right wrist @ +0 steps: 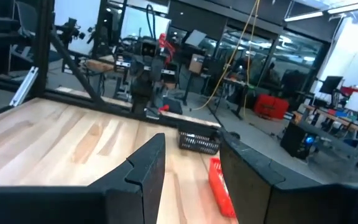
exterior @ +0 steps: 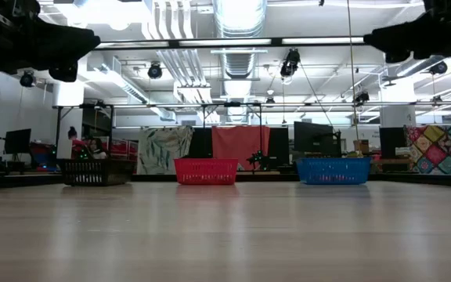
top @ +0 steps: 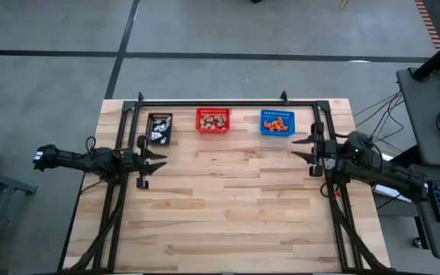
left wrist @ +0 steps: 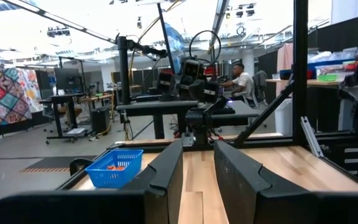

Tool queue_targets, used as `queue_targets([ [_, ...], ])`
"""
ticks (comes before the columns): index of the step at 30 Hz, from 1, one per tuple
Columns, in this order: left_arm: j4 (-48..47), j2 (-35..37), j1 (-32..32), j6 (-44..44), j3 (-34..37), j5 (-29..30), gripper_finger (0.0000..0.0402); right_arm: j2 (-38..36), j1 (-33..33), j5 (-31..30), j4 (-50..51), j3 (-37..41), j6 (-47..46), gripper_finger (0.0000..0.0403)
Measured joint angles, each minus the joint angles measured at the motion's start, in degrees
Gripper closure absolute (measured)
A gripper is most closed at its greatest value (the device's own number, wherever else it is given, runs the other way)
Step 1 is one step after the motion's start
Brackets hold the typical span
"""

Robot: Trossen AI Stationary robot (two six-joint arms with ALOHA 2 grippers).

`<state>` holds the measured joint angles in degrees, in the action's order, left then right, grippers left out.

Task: Sort Halloween decoration
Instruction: Return to Home Position

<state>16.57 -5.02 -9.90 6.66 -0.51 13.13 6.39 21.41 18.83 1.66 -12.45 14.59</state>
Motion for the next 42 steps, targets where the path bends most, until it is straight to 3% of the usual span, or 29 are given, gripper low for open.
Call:
queue_targets([
  [13, -3.9, -0.7, 0.0, -4.5, 0.0, 0.0, 0.0326, -6.4, 0.0, -0.9, -5.3, 11.6, 0.5, 0.0259],
  [22, -4.8, -1.0, 0.0, -7.4, -0.3, 0.0, 0.0326, -5.9, 0.0, -1.0, -6.5, 11.8, 0.8, 0.0259],
  [33, -4.8, -1.3, 0.0, -7.4, -0.4, 0.0, 0.0326, -5.5, 0.0, -0.9, -6.4, 11.8, -22.0, 0.0259],
  [42, -4.8, -1.3, 0.0, -7.4, -0.5, -0.1, 0.0326, -5.5, 0.0, -0.9, -6.4, 11.8, -24.0, 0.0259],
])
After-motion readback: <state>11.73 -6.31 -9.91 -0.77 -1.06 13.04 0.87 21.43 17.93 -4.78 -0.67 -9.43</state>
